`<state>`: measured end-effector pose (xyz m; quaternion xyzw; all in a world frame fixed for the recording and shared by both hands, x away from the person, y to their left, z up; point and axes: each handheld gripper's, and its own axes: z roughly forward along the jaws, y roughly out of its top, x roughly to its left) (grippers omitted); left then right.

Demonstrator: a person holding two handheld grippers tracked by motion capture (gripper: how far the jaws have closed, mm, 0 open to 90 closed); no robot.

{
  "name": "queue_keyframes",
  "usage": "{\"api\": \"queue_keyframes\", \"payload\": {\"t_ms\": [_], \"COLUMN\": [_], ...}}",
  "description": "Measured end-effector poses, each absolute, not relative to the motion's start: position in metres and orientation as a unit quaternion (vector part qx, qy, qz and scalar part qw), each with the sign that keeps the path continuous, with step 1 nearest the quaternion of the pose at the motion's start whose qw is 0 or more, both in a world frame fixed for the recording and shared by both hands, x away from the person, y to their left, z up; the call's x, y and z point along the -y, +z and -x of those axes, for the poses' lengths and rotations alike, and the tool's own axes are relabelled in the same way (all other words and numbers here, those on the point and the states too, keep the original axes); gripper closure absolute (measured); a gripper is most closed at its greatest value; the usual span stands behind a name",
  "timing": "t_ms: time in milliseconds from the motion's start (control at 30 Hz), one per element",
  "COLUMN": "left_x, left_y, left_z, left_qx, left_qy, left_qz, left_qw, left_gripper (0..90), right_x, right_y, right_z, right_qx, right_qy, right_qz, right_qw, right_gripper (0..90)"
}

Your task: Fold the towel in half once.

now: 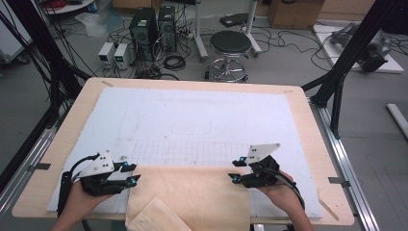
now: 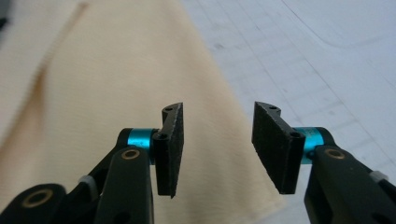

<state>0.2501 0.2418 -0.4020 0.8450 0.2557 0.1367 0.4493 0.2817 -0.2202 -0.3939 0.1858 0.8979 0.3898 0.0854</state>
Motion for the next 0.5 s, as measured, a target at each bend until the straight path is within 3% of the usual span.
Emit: {"api": "queue_keyframes", "payload": {"t_ms": [200,500], "left_x": [-0.239,-0.237], "left_y": [-0.416,-0.436], "left_z": [-0.276,-0.286], "left_qx": [-0.274,-0.279], "left_qy": [0.136,0.105], "left_qz": [-0.856,-0.872], "left_qw": [0.416,0.388], "left_gripper": [45.8,46.5], "right_x": [0.225,0.234], "right_y": [-0.412,-0.429], "right_z": [-0.299,-0.304], "right_qx": [-0.905,-0.905], "right_qy": [0.364,0.351], "right_qz": [-0.204,-0.226], "right_qw": [0.086,0.079], "right_gripper": [45.3,40.4]}}
